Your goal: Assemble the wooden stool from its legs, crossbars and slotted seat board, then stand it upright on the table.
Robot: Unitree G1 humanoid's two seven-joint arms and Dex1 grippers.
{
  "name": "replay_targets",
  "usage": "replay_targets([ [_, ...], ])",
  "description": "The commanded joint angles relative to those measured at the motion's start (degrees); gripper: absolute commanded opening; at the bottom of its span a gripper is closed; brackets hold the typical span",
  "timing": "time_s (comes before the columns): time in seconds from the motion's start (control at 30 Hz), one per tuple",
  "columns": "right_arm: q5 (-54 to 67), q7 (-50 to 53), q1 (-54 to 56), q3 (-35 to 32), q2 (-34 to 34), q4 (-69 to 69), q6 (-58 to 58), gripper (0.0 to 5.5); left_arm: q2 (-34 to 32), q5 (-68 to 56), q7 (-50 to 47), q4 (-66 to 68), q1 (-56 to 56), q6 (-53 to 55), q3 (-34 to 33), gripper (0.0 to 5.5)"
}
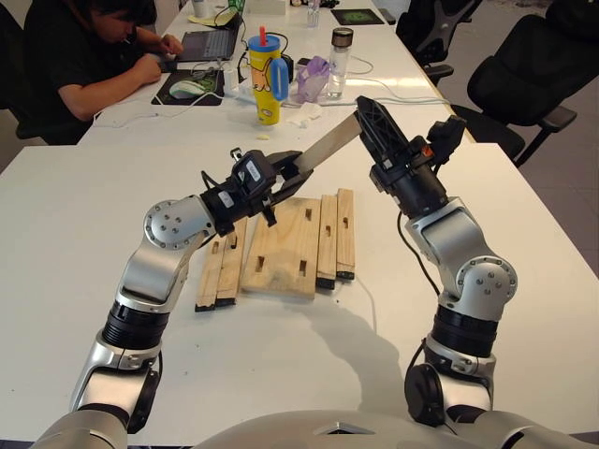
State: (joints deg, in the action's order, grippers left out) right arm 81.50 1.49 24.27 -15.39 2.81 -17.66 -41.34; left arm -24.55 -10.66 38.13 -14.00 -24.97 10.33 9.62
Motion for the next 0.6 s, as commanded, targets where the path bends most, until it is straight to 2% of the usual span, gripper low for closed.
replay_targets([
  [0.03, -0.37, 0.47, -0.15, 1.06, 1.02, 0.07, 0.27, 1.17, 0.27, -0.34, 0.12, -1.50, -0.08, 1.47, -0.11, 1.32],
  [0.17, -0.95, 0.41, -0.44, 1.63, 1.65, 0.33, 0.55, 0.55, 0.27, -0.60, 0.32, -1.99, 0.15, 2.27, 0.14, 1.32],
  [0.3, -4.19, 0.04, -1.28, 2.68, 2.50, 0.77, 0.97, 0.48, 1.29, -1.82, -0.01, -2.39, 0.83, 4.06, 0.38, 1.32],
  [0.33, -4.81, 0.02, -1.42, 2.78, 2.57, 1.01, 1.14, 0.48, 2.00, -3.03, -0.31, -2.69, 0.98, 5.12, -0.05, 1.68],
  [0.43, -7.84, 0.25, -1.79, 2.98, 3.02, 1.88, 2.21, 0.45, 3.64, -5.82, -1.65, -3.52, 1.14, 7.65, -1.67, 2.13],
  [0.6, -25.02, 1.13, -2.77, 4.27, 6.54, 4.86, 8.25, 0.45, 7.03, -10.78, -8.09, -2.07, 0.46, 11.10, -9.06, 2.85],
])
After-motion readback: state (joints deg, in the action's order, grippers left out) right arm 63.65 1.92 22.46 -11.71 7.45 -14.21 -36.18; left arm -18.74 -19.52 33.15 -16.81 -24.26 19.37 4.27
